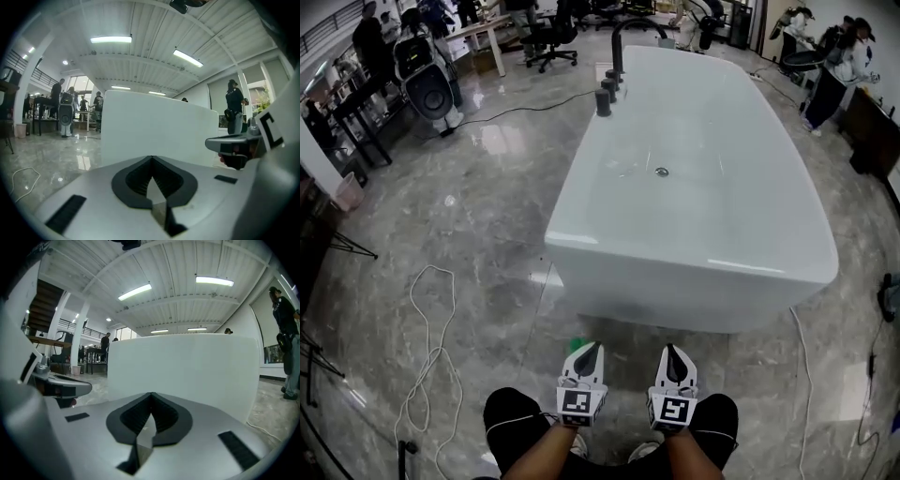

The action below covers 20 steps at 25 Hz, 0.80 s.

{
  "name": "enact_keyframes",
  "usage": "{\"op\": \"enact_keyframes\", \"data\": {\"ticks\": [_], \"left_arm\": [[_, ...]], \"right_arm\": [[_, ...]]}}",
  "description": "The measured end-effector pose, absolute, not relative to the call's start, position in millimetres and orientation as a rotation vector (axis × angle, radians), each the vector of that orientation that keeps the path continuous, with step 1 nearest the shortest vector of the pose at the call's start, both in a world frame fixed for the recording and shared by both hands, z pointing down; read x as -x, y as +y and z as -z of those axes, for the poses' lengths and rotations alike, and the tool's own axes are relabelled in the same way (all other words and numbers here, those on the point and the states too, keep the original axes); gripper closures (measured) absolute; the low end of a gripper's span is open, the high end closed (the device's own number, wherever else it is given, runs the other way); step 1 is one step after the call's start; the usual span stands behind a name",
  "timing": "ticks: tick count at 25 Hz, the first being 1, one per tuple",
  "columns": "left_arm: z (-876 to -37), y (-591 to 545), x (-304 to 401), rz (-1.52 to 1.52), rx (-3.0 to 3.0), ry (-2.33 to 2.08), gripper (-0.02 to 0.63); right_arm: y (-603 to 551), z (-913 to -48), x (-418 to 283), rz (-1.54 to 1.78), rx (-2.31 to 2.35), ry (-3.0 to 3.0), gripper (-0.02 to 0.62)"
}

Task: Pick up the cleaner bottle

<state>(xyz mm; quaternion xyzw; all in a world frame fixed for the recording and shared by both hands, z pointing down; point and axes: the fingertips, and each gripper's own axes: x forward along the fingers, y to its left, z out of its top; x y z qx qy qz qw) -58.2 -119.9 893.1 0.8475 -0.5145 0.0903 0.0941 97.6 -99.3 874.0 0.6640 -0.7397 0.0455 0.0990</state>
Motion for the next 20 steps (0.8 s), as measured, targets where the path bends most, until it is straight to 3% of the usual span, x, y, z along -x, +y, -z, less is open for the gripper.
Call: {"op": "enact_keyframes", "data": {"ticks": [9,14,15,17,20], "left_arm": [[-931,-115,58,-0.270,-2.505,-1.540,0.603],[-949,-115,92,-0.281,-2.412,-1.713,0.600],[-956,-116,97,-0.297,-2.399,-1.723,0.590],[-971,-118,102,-0.316,-2.385,-1.707,0.476],[-997,-123,112,-0.364,-2.362,-1.697,0.417]], "right_arm": [[-98,-901,-88,-0.140,-1.910,-2.225,0.578],[-102,-905,-75,-0.156,-1.873,-2.269,0.578],[-103,-905,-73,-0.156,-1.867,-2.277,0.578],[-107,-907,-68,-0.156,-1.856,-2.292,0.578],[-110,-909,-56,-0.188,-1.841,-2.326,0.578]]}}
